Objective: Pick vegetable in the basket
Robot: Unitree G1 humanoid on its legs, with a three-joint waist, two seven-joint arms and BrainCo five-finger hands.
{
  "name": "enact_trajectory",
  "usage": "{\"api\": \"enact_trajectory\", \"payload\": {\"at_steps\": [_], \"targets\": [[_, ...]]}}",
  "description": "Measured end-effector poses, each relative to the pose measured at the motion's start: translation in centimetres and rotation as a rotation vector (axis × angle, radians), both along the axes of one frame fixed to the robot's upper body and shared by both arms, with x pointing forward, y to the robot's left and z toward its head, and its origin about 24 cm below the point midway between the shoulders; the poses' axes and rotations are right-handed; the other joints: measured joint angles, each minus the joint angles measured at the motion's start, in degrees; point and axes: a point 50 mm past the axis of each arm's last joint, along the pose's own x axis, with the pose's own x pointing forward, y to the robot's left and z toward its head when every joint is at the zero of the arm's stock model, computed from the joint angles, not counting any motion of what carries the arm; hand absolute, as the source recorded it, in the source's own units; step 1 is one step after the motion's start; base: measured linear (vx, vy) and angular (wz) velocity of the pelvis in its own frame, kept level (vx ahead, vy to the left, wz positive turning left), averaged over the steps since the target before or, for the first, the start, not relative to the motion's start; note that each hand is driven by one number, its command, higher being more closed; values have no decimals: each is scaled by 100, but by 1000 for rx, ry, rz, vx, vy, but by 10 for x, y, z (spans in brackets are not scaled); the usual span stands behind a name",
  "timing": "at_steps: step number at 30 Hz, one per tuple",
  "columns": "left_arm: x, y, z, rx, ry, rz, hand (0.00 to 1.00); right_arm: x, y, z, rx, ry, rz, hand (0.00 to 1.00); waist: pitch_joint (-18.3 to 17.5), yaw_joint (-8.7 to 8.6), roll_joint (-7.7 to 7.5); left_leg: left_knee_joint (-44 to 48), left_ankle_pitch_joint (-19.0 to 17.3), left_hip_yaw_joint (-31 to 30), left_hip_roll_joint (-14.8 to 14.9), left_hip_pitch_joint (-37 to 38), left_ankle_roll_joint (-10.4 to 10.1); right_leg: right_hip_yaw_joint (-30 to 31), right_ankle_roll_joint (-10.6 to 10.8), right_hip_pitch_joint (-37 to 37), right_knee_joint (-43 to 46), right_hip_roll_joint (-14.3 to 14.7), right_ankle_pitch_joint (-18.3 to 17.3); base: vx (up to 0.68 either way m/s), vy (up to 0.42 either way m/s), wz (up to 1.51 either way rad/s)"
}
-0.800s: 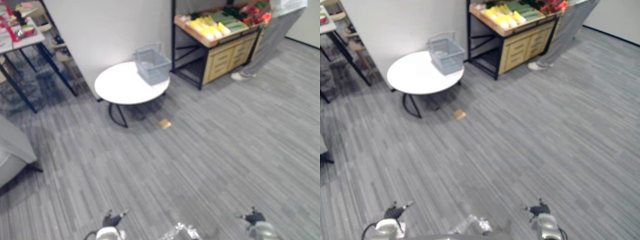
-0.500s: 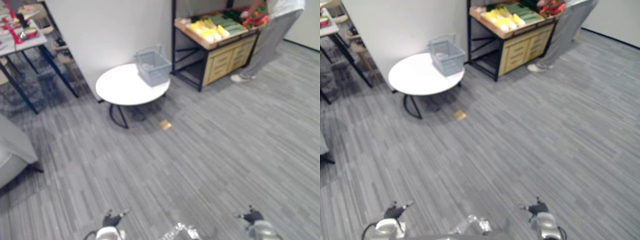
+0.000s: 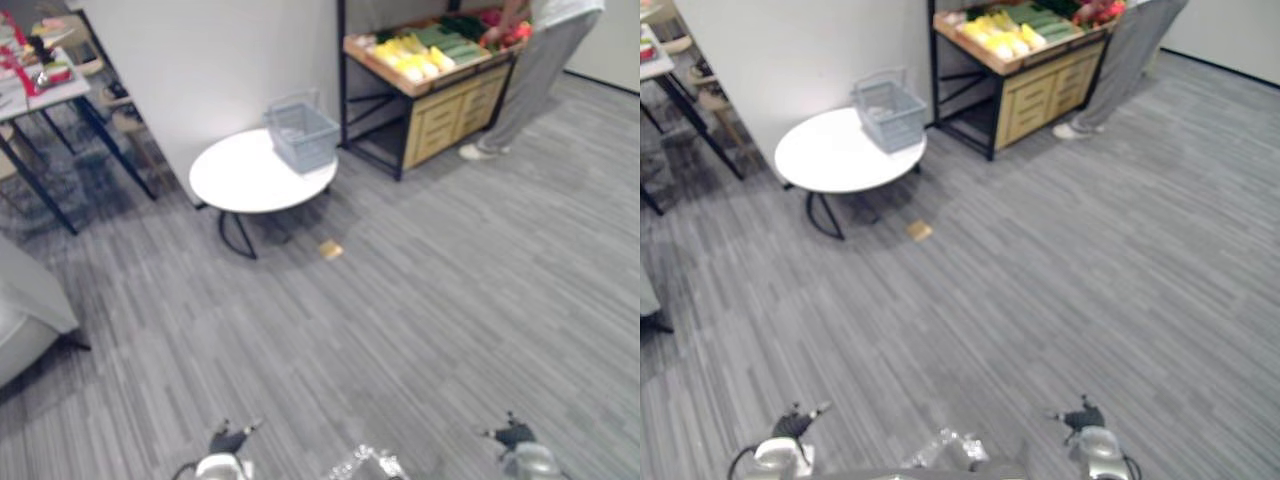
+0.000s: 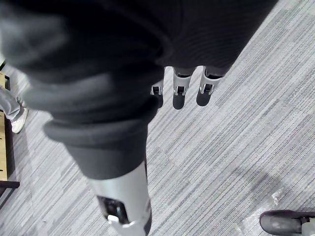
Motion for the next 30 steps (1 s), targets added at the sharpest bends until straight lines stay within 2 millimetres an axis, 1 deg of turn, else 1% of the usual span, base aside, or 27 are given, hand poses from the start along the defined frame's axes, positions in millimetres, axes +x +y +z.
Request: {"api": "enact_trajectory", "payload": {"at_steps": [5,6,7,8,9,10,11,12,13,15,16,17,18,19,20,21,22,23,24,25,26,27,28,29,30], "targets": [[0,-2,-1,-3,4,-12,0,-1,0,0,1,4,-5,0,-3,-10,3,9,19,-96,-10,-111,-2,-94,-22,-115,127,-17,-94,18,-23,10],[0,-2,0,-4,3,-12,0,-2,-1,0,3,2,-15,0,-1,-11,-8,227,-116,-83,-3,-202,-40,-104,-42,-171,284,-31,-203,7,-29,7],[1,-2,0,-5,1,-12,0,-1,-2,0,2,-2,-19,0,5,-4,-18,686,-372,-47,37,-412,-93,-92,-73,-244,454,-35,-310,3,-46,-3],[-2,-1,-1,-6,7,-5,0,2,-1,1,2,-9,-17,0,23,8,14,1493,-774,62,166,-737,-224,-59,-163,-299,607,10,-485,1,-48,-8],[-4,0,-1,-7,11,-3,0,3,-1,1,3,-10,-14,0,39,3,23,1963,-913,121,241,-910,-283,-59,-202,-289,634,33,-546,-11,-73,-3],[-6,0,-2,-17,14,3,0,2,-1,1,3,-5,-10,0,64,-2,10,3174,-971,310,439,-1407,-326,-65,-258,-232,726,56,-640,10,-84,-7],[-11,-2,-4,-28,20,20,0,1,-2,1,-3,-2,-4,0,120,18,57,4337,-806,416,723,-1834,-459,-5,-303,-109,846,141,-753,32,-74,-16],[-14,-2,-5,-38,22,37,0,1,-2,1,-5,0,0,0,171,34,48,4804,-642,474,849,-1985,-479,45,-322,-39,924,167,-827,105,-37,-34],[-19,-3,-6,-52,30,59,0,-1,-1,0,-6,7,3,0,244,61,25,5464,-465,588,1010,-2225,-455,118,-371,79,1020,149,-957,144,1,-32],[-15,-4,-6,-53,22,57,0,0,-2,1,-12,8,-3,0,237,97,-23,5386,-758,680,1069,-2461,-469,244,-358,118,1074,70,-1074,212,46,-30],[-11,-4,-4,-52,8,54,0,4,-3,2,-16,1,-7,0,250,104,-18,4823,-868,749,1021,-2627,-455,340,-333,108,1033,-30,-1099,221,92,-30],[-10,-5,-4,-53,1,53,0,6,-4,3,-18,-2,-6,0,269,119,-19,4121,-854,782,940,-2701,-452,389,-319,104,958,-140,-1105,253,139,-30],[-9,-5,-4,-54,-1,52,0,7,-4,4,-19,-4,-6,0,275,130,-19,3347,-660,809,860,-2753,-444,428,-280,116,855,-251,-1127,294,182,-26],[-9,-6,-3,-56,-5,49,0,9,-5,5,-22,-6,-5,0,296,154,19,2235,-246,768,774,-2797,-463,482,-197,183,705,-349,-1176,391,261,-27],[-9,-8,-4,-59,0,40,0,11,-8,6,-30,-10,-3,0,329,185,135,1331,136,591,791,-2803,-502,546,-122,320,510,-360,-1222,368,268,-26],[-11,-9,-5,-61,5,40,0,11,-9,7,-35,-11,-1,0,330,192,197,1098,181,481,815,-2790,-495,566,-53,369,432,-348,-1265,413,335,-25],[-13,-10,-6,-62,13,40,0,11,-8,6,-32,-11,2,0,358,203,194,1240,527,485,853,-2829,-430,608,10,529,389,-418,-1402,450,346,-26],[-16,-11,-8,-66,26,35,0,8,-3,4,-18,-4,3,0,339,265,71,1572,581,520,675,-2867,-362,640,-124,616,519,-627,-1515,576,356,-33],[-15,-15,-8,-73,26,24,0,8,2,2,-5,-8,7,0,307,324,-90,1724,455,551,479,-2906,-164,727,-67,418,949,-795,-1432,502,252,-23],[-14,-16,-8,-75,25,17,0,9,5,2,2,-11,12,0,304,329,-158,1745,382,581,392,-2888,-46,765,-11,274,1289,-845,-1365,533,235,2],[-12,-17,-8,-75,23,6,0,8,10,0,15,-9,19,0,312,298,-283,1805,240,642,277,-2805,133,853,177,-12,2051,-922,-1228,532,230,7],[-14,-16,-9,-71,33,0,0,7,15,-2,28,-4,26,0,357,315,-417,1807,7,691,155,-2540,258,929,639,-258,2934,-983,-911,526,216,3],[-18,-15,-9,-70,44,1,0,7,19,-3,39,-3,29,0,372,308,-460,1799,-142,691,95,-2275,316,963,1050,-436,3582,-994,-485,513,174,-7],[-20,-15,-10,-69,49,-1,0,7,21,-4,45,-3,35,0,377,297,-469,1782,-241,679,68,-2080,359,970,1329,-542,3999,-988,-109,498,148,-4],[-23,-15,-10,-63,64,-23,0,6,25,-5,46,8,66,0,393,301,-442,1686,-494,625,55,-1541,415,845,1438,-895,5178,-972,108,491,133,-4]]}}
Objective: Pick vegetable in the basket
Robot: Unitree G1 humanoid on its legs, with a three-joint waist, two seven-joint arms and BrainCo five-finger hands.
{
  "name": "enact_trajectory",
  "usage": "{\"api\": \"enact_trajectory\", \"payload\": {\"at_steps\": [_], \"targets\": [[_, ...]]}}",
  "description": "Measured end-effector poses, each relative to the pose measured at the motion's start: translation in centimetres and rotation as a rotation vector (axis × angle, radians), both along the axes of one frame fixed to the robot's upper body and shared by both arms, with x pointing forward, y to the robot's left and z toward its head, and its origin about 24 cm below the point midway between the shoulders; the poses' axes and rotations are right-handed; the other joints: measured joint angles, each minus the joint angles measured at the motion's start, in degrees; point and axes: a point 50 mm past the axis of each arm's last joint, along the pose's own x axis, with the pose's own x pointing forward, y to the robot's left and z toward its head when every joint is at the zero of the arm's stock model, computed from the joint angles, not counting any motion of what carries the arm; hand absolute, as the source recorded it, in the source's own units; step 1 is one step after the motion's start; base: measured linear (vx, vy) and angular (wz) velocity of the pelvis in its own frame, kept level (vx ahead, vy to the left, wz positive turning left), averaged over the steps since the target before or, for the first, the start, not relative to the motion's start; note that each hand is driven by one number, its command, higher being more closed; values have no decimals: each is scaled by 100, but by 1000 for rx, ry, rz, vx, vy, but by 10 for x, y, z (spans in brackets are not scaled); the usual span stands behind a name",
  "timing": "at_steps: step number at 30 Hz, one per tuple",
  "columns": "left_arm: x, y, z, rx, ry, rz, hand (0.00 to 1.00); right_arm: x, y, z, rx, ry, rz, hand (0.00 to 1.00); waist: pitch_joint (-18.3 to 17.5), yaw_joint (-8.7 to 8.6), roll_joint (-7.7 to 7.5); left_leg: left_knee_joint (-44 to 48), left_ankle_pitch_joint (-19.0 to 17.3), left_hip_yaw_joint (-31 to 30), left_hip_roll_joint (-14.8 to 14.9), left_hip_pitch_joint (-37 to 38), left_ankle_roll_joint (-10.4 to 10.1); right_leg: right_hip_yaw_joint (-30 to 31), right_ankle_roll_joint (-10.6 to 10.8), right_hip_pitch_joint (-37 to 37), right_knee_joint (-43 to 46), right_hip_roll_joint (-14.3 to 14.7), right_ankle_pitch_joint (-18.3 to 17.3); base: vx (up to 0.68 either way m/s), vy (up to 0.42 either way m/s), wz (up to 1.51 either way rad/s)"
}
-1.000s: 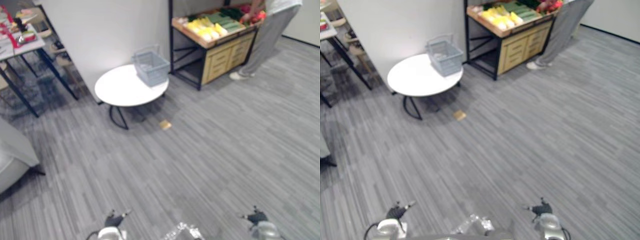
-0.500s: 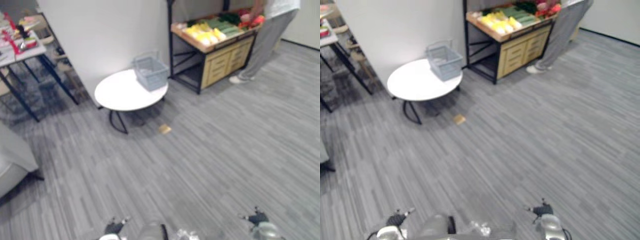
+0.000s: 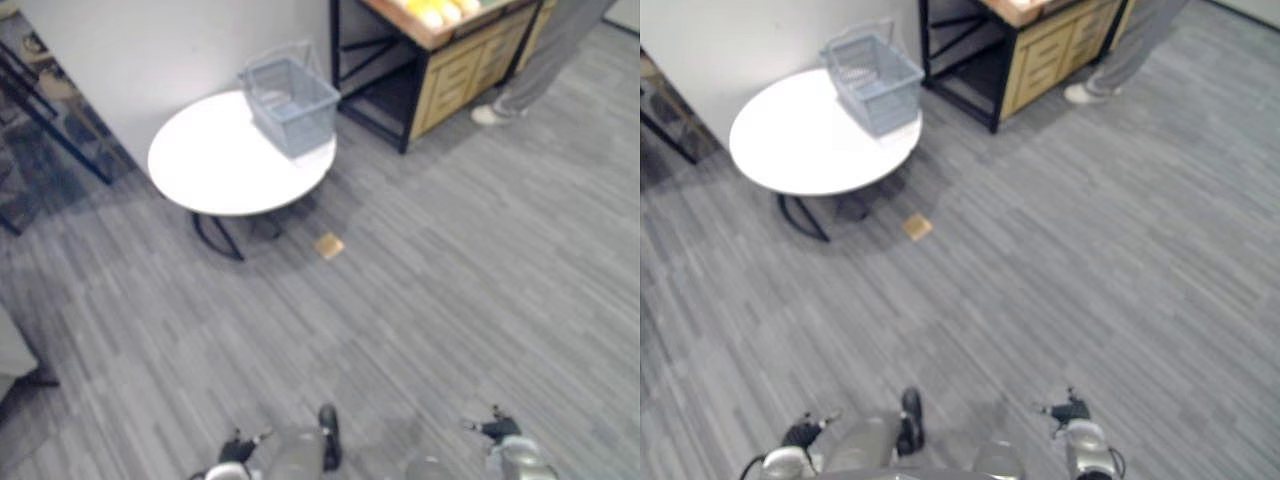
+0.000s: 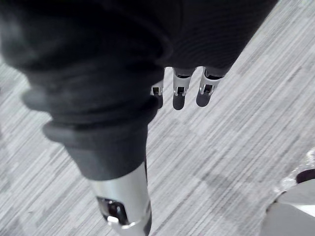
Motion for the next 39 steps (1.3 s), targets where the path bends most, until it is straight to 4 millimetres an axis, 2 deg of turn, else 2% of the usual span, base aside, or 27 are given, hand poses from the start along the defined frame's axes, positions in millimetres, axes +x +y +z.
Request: {"api": "enact_trajectory", "payload": {"at_steps": [1,2,3,5,6,8,9,10,11,12,13,14,15,17,20,21,22,24,25,28,29,30,31,32,35,37,39], "targets": [[0,0,0,2,4,-9,0,2,1,0,-1,-3,11,0,15,-14,33,-74,-74,-28,1,218,7,-160,-58,-168,441,-3,-32,459,97,3],[1,0,0,6,4,-20,0,5,3,2,-7,-13,35,0,40,-77,119,-274,-125,-113,7,613,18,-580,-367,-521,1062,-64,-202,363,52,21],[3,1,1,10,-2,-24,0,6,4,3,-8,-20,41,0,36,-138,121,-393,-135,-153,18,793,18,-796,-553,-698,1219,-112,-311,566,28,44],[15,4,6,24,-32,-40,0,15,2,9,-21,-59,50,0,103,-290,189,-739,-130,-417,95,1321,12,-1453,-1116,-1307,649,-199,-655,540,-37,55],[18,5,7,26,-39,-41,0,17,2,10,-24,-64,51,0,127,-309,206,-770,-130,-455,145,1415,12,-1570,-1201,-1383,251,-170,-705,476,-130,49],[32,4,12,31,-80,-49,0,24,0,14,-50,-86,72,0,164,-316,285,-793,-137,-497,410,1686,-1,-2018,-1223,-1510,-2119,39,-616,501,-203,43],[33,4,12,31,-83,-50,0,27,-1,17,-56,-101,74,0,177,-322,306,-796,-163,-522,470,1738,-46,-2069,-1217,-1539,-2738,77,-488,451,-244,48],[38,4,13,33,-96,-53,0,34,-4,23,-72,-132,81,0,185,-349,323,-824,-273,-587,585,1823,-231,-2060,-1205,-1596,-3968,127,-39,478,-282,50],[40,5,14,40,-102,-55,0,45,-8,32,-97,-178,90,0,180,-344,231,-923,-417,-594,615,1986,-473,-1989,-1057,-1631,-4861,86,317,483,-293,49],[39,6,14,43,-99,-55,0,49,-10,38,-114,-204,92,0,188,-342,175,-958,-516,-602,604,2094,-626,-1872,-1046,-1671,-4973,31,324,530,-336,40],[35,5,12,37,-84,-51,0,59,-19,51,-169,-255,106,0,231,-353,203,-984,-762,-617,685,2387,-858,-1704,-975,-1707,-4716,71,860,566,-365,30],[30,2,9,27,-66,-49,0,70,-26,67,-226,-317,129,0,207,-343,386,-811,-836,-683,946,2421,-954,-1689,-969,-1852,-4203,210,1009,578,-388,27],[29,2,8,29,-61,-47,0,75,-28,76,-246,-356,137,0,191,-349,418,-603,-834,-772,1025,2334,-953,-1697,-970,-1923,-3965,244,1009,552,-422,22],[22,-1,4,17,-40,-38,0,94,-38,110,-353,-472,187,0,195,-344,637,587,-675,-1035,1394,1886,-1135,-1923,-1331,-1863,-3570,461,691,539,-479,16],[9,-5,0,4,-9,-26,0,116,-35,135,-438,-551,263,0,273,-290,730,3238,487,-1425,1805,876,-1239,-2102,-1526,-976,-3868,779,331,451,-311,10],[2,-7,-3,-4,3,-14,0,124,-29,144,-453,-589,295,0,313,-256,748,4206,336,-1276,1957,496,-1085,-2106,-1556,-479,-4160,897,286,432,-223,1],[-2,-8,-4,-8,10,-7,0,129,-24,149,-461,-611,320,0,338,-233,743,4508,251,-1154,1976,331,-1000,-2106,-1579,-251,-4306,920,272,397,-183,-8],[-10,-15,-6,-18,21,11,0,146,-13,171,-505,-691,385,0,387,-95,696,4453,-11,-561,1888,-238,-829,-2058,-1618,362,-4771,917,247,362,-127,-8],[-11,-16,-6,-21,20,18,0,151,-11,177,-518,-708,404,0,385,-59,724,4193,-82,-416,1844,-371,-841,-2056,-1628,464,-4853,909,240,301,-59,-10],[-17,-15,-6,-17,17,37,0,170,-4,203,-606,-767,497,0,373,33,767,1880,-106,306,1442,-544,-788,-2084,-1602,767,-5196,832,224,319,56,-3],[-20,-15,-7,-17,24,51,0,175,-4,213,-642,-787,528,0,358,26,793,879,170,582,1271,-475,-724,-2129,-1540,915,-5295,820,186,258,95,13],[-21,-15,-7,-19,26,55,0,177,-5,218,-659,-795,534,0,347,29,812,449,360,734,1206,-438,-677,-2158,-1482,971,-5319,820,147,364,147,26],[-23,-17,-8,-25,36,60,0,180,-10,227,-691,-807,538,0,310,30,871,-259,863,962,1116,-357,-512,-2244,-1373,1065,-5258,832,5,398,166,28],[-23,-17,-8,-26,37,60,0,182,-12,232,-711,-813,540,0,290,87,783,-499,1153,1104,967,-175,-86,-2278,-1239,1126,-5095,732,-126,388,172,32],[-23,-13,-8,-15,44,62,0,189,-3,245,-762,-853,588,0,178,192,342,-857,1091,1093,426,115,-31,-2388,-1050,1130,-4729,269,-511,378,159,35],[-25,-14,-9,-18,54,60,0,192,-1,250,-795,-864,609,0,162,256,311,-1125,974,944,135,439,-57,-2448,-980,1145,-4132,-5,-733,333,92,51],[-27,-15,-10,-14,73,31,0,192,1,249,-795,-861,620,0,159,252,311,-1446,845,606,-130,892,-84,-2474,-951,880,-2618,-340,-868,342,74,80]]}}
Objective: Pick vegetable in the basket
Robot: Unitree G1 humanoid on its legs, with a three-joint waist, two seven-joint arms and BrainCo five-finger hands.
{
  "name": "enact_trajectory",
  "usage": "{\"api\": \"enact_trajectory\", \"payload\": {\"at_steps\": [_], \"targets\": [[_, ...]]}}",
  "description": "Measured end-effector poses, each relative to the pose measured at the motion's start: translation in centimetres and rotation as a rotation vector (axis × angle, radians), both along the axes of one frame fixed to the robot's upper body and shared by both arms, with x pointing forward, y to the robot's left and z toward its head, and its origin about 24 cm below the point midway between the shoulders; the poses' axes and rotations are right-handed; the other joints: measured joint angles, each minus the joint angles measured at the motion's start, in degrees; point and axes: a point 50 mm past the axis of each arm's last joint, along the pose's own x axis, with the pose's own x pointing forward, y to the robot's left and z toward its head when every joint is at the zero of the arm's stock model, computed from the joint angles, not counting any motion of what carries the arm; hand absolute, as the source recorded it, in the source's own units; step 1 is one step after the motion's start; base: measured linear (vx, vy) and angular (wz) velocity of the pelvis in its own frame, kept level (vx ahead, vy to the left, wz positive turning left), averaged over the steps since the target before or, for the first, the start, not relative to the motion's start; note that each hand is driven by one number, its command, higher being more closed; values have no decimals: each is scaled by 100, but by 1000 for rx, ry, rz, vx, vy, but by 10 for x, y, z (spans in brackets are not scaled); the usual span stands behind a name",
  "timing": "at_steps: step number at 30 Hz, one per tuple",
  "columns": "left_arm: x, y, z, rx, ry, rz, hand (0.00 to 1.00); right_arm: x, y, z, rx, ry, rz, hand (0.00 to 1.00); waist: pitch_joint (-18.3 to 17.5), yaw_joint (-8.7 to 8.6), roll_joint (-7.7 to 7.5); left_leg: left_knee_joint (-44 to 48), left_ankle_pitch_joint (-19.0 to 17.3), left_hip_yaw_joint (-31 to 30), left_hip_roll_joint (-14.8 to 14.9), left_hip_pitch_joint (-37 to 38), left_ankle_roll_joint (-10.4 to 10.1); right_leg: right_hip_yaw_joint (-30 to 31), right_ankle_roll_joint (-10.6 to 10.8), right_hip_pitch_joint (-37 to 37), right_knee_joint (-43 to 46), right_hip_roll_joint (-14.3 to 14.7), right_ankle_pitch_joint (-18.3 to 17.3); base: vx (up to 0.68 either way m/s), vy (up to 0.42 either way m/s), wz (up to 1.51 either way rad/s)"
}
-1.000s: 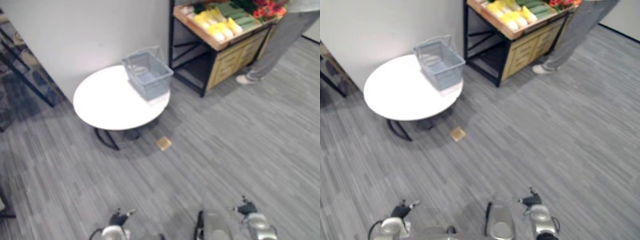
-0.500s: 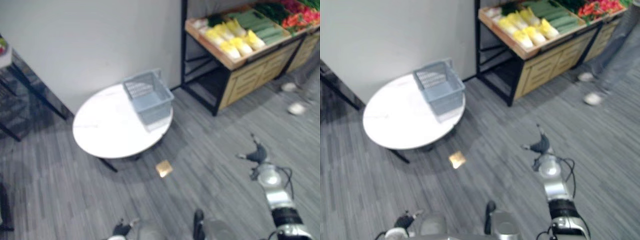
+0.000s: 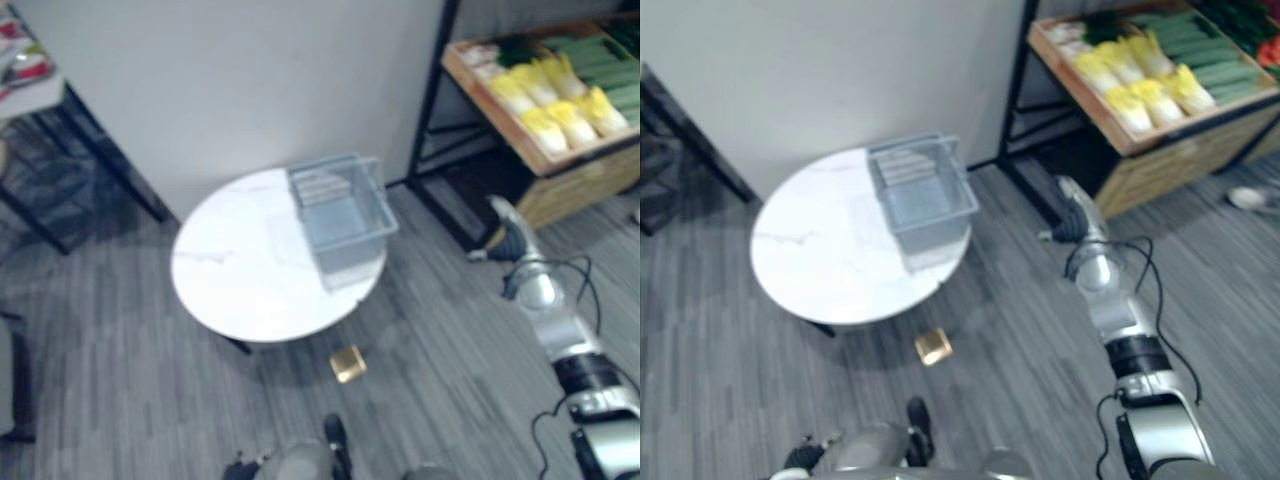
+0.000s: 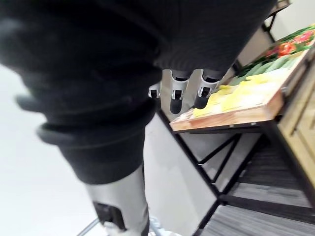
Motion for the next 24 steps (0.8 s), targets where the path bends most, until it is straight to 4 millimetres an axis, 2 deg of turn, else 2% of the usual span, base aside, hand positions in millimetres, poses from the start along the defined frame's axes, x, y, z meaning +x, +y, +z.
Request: {"api": "enact_trajectory", "payload": {"at_steps": [1,2,3,4,5,6,7,8,9,10,11,12,13,15,18,20,24], "targets": [[0,4,1,15,9,-31,0,0,2,-1,-15,4,9,0,-3,-14,-97,-54,-86,-244,-151,210,51,221,-6,-483,1363,-269,230,313,6,87],[1,8,2,33,19,-64,0,0,5,-3,-36,11,20,0,-14,-36,-196,-11,-174,-435,-218,290,92,506,7,-851,2201,-374,296,397,-97,130],[3,12,3,49,19,-87,0,0,9,-5,-46,18,36,0,-20,-61,-247,154,-230,-747,-170,351,159,811,-177,-1296,2918,-333,172,333,-103,108],[4,12,3,50,18,-89,0,0,9,-5,-46,18,37,0,-19,-67,-245,162,-229,-792,-148,366,161,832,-227,-1358,2955,-316,144,339,-142,117],[6,13,4,52,11,-90,0,2,11,-3,-48,14,42,0,-17,-86,-223,157,-228,-998,-34,415,156,876,-427,-1604,2829,-239,23,247,-134,93],[10,14,5,55,2,-92,0,4,12,0,-50,6,48,0,-8,-93,-208,157,-223,-1128,94,421,148,889,-533,-1804,2424,-180,-40,351,-211,100],[11,14,5,57,-1,-93,0,4,12,2,-50,4,50,0,-2,-95,-198,159,-223,-1224,168,426,146,901,-551,-1865,2133,-148,-51,319,-260,90],[14,15,6,58,-7,-96,0,6,13,4,-50,-2,52,0,9,-101,-179,160,-224,-1397,303,440,135,1020,-545,-1897,1342,-22,-46,289,-317,94],[18,14,7,58,-15,-102,0,8,12,9,-54,-8,56,0,-4,-136,-174,182,-241,-1553,457,404,-105,1332,-394,-1831,46,166,68,219,-308,98],[19,15,7,60,-20,-105,0,9,11,11,-57,-12,56,0,-17,-178,-193,205,-286,-1600,488,361,-264,1516,-251,-1740,-551,242,222,152,-265,89],[21,18,8,68,-24,-111,0,9,10,13,-52,-16,53,0,-27,-203,-275,211,-339,-1619,451,334,-364,1723,-196,-1667,-1045,221,440,148,-291,86],[22,19,8,72,-15,-129,0,9,6,13,-48,-13,38,0,14,-203,-467,212,-461,-1702,346,379,-653,1945,159,-1588,-1304,74,1176,167,-398,69],[20,13,6,53,-6,-134,0,9,6,9,-45,2,33,0,-32,-172,-342,256,-476,-1630,487,363,-731,1822,116,-1568,-1288,165,1167,196,-426,56],[12,5,2,23,10,-129,0,11,7,9,-53,14,32,0,-108,-178,52,386,-555,-1338,923,263,-890,1591,-63,-1529,-1329,513,1050,145,-312,16],[11,2,2,14,8,-125,0,16,8,8,-65,30,32,0,-128,-224,188,345,-488,-1330,1135,189,-1003,1361,-150,-1550,-1301,667,1009,102,-197,23],[15,-5,2,0,-11,-123,0,22,8,9,-75,47,24,0,-121,-216,200,336,-440,-1355,1238,40,-1080,1205,-190,-1626,-1318,726,999,75,-120,28],[15,-6,2,1,-10,-125,0,32,16,14,-82,53,37,0,-90,-166,253,316,-385,-1419,1233,-167,-1139,1067,-212,-1682,-1443,680,1052,24,-15,23]]}}
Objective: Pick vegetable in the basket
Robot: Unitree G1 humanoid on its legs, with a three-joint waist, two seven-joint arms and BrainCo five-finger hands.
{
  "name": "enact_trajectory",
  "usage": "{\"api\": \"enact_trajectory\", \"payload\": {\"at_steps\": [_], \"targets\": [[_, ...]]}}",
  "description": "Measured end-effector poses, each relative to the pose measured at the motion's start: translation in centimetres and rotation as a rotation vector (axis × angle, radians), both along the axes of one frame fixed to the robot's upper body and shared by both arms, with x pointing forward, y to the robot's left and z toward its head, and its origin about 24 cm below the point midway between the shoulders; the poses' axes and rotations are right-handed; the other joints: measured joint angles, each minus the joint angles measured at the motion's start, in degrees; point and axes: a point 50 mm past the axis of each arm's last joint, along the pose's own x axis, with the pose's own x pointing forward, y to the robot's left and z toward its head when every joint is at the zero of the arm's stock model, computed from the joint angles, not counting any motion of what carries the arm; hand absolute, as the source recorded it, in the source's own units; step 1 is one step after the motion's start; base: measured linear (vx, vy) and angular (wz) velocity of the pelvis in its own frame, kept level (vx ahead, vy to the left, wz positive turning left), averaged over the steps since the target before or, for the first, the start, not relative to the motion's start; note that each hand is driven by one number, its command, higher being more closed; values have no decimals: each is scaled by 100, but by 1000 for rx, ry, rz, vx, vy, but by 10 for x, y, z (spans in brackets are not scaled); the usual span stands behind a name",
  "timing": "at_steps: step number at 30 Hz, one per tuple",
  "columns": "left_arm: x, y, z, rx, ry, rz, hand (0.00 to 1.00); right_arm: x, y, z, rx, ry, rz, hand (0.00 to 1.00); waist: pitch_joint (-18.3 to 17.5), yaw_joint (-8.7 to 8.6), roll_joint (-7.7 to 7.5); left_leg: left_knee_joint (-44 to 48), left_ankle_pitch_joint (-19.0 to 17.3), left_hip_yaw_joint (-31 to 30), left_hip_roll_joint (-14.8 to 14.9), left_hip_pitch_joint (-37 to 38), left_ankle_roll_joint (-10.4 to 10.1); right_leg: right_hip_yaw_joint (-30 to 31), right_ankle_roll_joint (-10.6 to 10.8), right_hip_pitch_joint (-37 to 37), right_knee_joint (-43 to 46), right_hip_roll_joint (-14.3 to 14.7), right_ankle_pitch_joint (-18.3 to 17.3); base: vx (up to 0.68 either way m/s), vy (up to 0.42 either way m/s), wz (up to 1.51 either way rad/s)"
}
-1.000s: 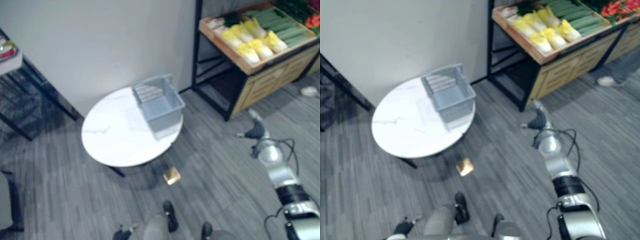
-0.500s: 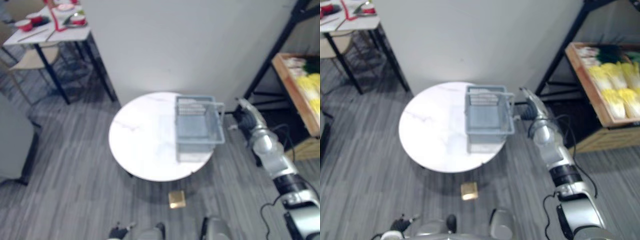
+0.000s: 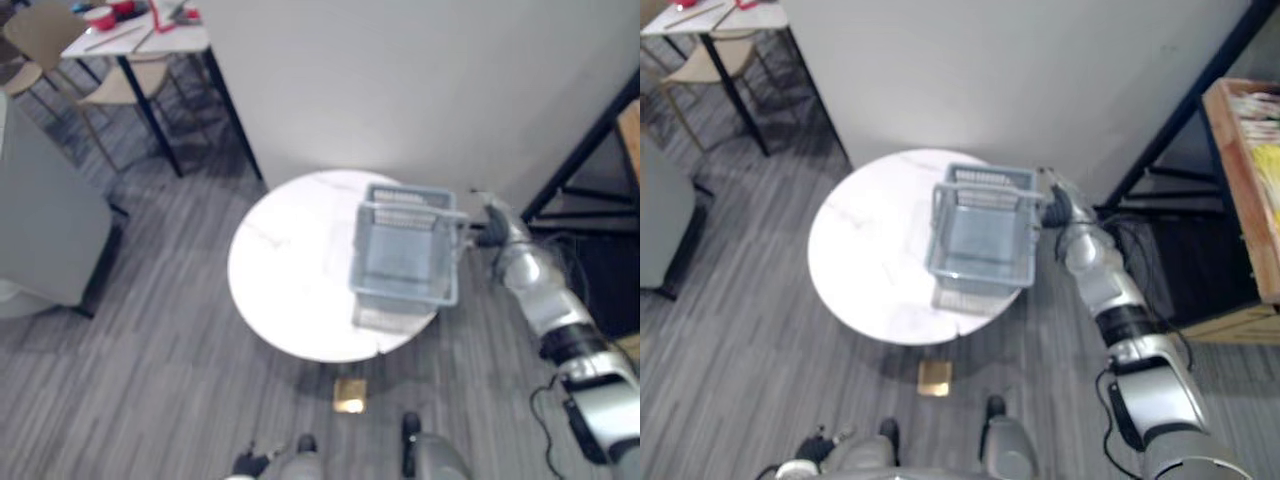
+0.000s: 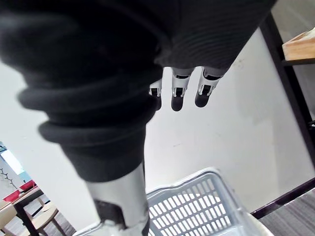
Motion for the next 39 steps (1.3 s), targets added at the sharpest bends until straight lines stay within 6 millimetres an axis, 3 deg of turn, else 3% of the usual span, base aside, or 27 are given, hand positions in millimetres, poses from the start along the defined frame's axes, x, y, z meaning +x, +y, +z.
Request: {"api": "enact_trajectory", "payload": {"at_steps": [6,9,10,15,18,25,26,28,31,39], "targets": [[3,-2,1,19,-12,-11,0,16,6,19,-14,-16,-5,0,132,97,159,-83,171,-213,-39,-332,-11,-234,-9,-20,-328,-60,183,11,12,27],[10,0,3,31,-37,-13,0,27,15,54,-16,-104,13,0,282,96,194,-207,328,-313,-42,-491,-16,-377,-43,-144,-335,-76,212,-32,-13,22],[11,0,4,31,-42,-14,0,28,15,57,-16,-110,11,0,296,96,194,-214,342,-331,-43,-513,-18,-387,-45,-162,-331,-77,215,-47,-19,19],[23,-4,7,28,-85,-44,0,38,9,93,-25,-179,-36,0,570,131,248,-358,540,-483,-80,-779,-16,-507,-60,-422,-201,-114,215,-53,-18,16],[36,-6,11,26,-120,-63,0,40,-3,115,-39,-210,-81,0,812,158,355,-387,647,-565,-138,-897,4,-553,-61,-600,-70,-185,216,-50,-1,15],[50,-15,15,12,-165,-103,0,40,-23,128,-48,-206,-165,0,1039,193,506,-552,850,-699,-192,-1166,-8,-650,-61,-928,81,-273,215,-28,-7,10],[53,-16,16,7,-173,-101,0,41,-26,128,-47,-198,-179,100,1053,221,520,-559,869,-713,-198,-1220,-10,-659,-64,-996,111,-285,214,-23,-4,14],[60,-17,18,10,-191,-115,0,41,-29,127,-45,-188,-195,100,1079,261,556,-554,914,-749,-212,-1360,-8,-676,-81,-1157,203,-311,202,-29,-14,11],[70,-22,20,15,-209,-142,0,39,-35,145,-53,-248,-231,100,1160,262,660,-560,991,-846,-256,-1487,-8,-725,-112,-1302,346,-381,177,-34,-21,17],[80,-27,24,15,-233,-173,0,37,-52,139,-55,-213,-295,100,1196,259,726,-566,1113,-1084,-321,-1547,-14,-927,-153,-1385,733,-547,-13,-38,-36,16]]}}
